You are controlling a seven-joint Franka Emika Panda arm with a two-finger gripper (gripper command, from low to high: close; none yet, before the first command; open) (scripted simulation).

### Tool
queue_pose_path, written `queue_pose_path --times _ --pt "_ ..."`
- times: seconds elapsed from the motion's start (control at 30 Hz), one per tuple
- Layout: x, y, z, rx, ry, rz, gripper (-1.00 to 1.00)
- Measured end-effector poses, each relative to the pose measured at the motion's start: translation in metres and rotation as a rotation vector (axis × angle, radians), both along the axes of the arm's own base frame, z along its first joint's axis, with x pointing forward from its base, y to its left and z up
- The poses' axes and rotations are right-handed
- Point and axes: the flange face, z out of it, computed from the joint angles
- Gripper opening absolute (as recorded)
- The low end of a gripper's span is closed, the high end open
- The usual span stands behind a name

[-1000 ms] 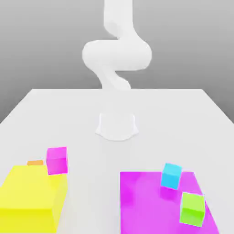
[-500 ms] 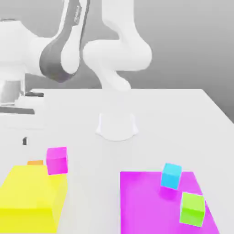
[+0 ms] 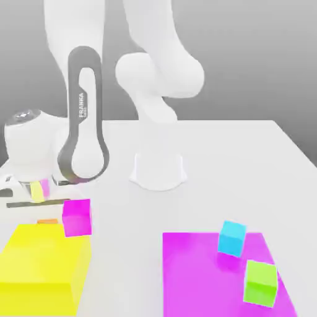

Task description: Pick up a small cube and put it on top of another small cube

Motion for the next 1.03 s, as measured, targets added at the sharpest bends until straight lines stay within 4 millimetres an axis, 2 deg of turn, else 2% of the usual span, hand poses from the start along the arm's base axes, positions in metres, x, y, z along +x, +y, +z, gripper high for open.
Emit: queue_pose_path --times 0.07,0.23,0.27,0.3,0.37,0.53,0.7,0.77,0.9,0.93,1.03 --pt "0.001 -0.001 0.009 -0.002 0.000 0.001 -1.00" --pt "0.001 0.000 0.055 0.000 -0.001 0.001 -1.00" --pt "-0.001 -0.008 0.065 -0.005 -0.015 -0.032 -1.00" --pt "0.000 -0.013 0.077 -0.007 -0.030 -0.058 -1.00" --pt "0.013 -0.009 0.101 -0.003 -0.048 -0.057 -1.00" --pt "0.048 0.031 0.158 0.014 -0.053 0.029 -1.00" --pt "0.065 0.074 0.210 0.015 -0.039 0.111 -1.00" --pt "0.068 0.093 0.209 0.008 -0.014 0.167 -1.00" --pt "0.070 0.100 0.167 0.006 -0.003 0.191 -1.00" --pt "0.069 0.100 0.155 0.003 -0.001 0.191 1.00" --pt "0.069 0.100 0.155 0.003 -0.001 0.191 1.00"
